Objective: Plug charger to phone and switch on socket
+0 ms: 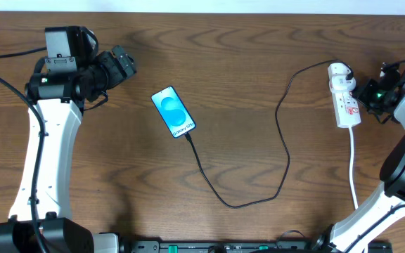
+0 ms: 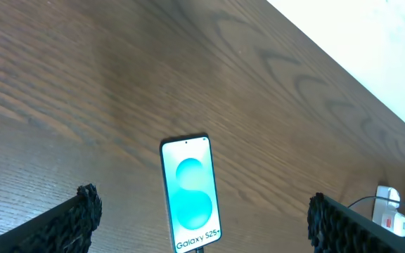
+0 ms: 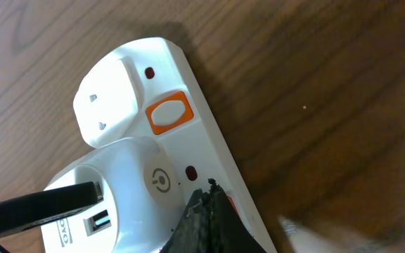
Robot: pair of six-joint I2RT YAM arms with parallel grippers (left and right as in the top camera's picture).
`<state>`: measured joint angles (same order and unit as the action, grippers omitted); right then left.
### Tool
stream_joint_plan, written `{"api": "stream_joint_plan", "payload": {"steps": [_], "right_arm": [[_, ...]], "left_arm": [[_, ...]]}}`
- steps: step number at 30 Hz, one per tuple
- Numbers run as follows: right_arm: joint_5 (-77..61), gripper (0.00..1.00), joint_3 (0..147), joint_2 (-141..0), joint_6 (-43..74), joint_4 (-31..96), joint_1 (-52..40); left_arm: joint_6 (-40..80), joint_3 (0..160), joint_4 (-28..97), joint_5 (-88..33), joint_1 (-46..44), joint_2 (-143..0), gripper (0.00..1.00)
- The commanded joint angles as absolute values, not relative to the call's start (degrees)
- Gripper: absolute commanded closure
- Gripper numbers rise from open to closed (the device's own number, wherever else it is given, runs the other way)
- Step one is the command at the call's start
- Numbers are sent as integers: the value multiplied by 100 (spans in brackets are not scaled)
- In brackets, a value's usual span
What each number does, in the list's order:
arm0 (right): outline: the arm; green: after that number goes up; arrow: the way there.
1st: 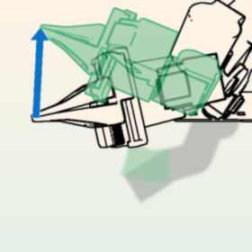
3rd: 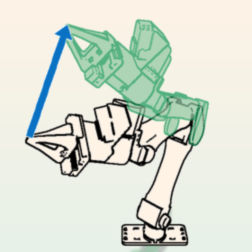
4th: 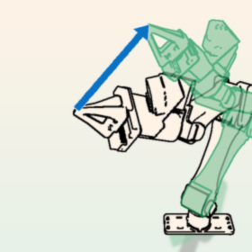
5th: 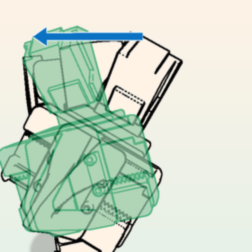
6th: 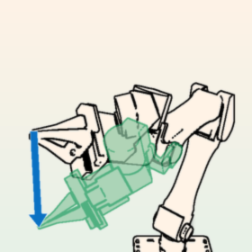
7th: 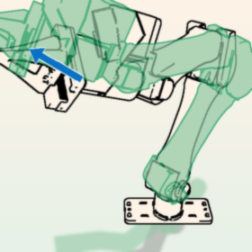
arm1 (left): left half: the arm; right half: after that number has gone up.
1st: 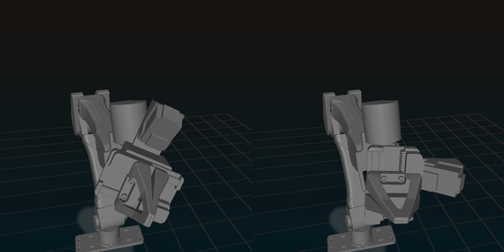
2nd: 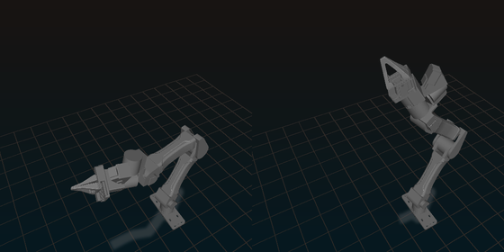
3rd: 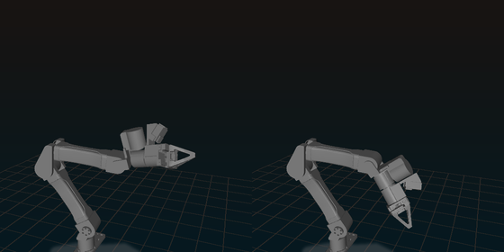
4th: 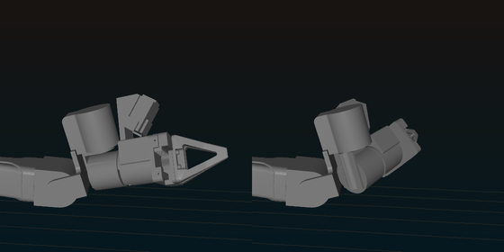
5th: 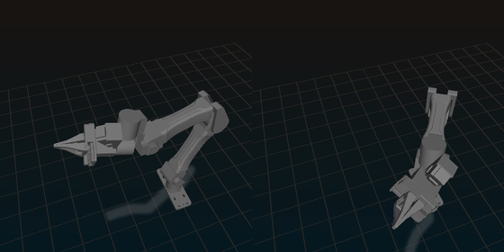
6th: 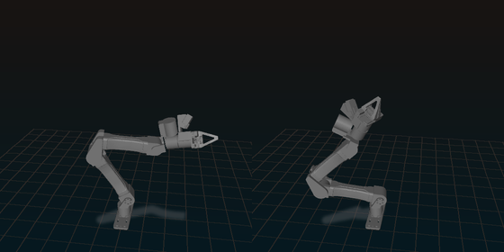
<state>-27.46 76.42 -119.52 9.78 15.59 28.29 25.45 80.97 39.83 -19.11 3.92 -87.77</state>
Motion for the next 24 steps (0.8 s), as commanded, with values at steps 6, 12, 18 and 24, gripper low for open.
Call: {"api": "stream_joint_plan", "payload": {"steps": [6,12,18,24], "right_arm": [[-2958,99,7605,-12088,869,1656,2757],[-3037,99,7605,-12088,757,1776,2624],[-3030,99,7605,-12088,718,1855,2445],[-3033,99,7605,-12088,718,2021,2320]], "left_arm": [[2491,8049,3988,-1855,384,-8799,5],[2491,8049,3986,-1855,384,-8799,5],[2491,8049,3988,-1852,384,-8799,5],[2491,8049,3986,-1852,384,-8799,5]]}}
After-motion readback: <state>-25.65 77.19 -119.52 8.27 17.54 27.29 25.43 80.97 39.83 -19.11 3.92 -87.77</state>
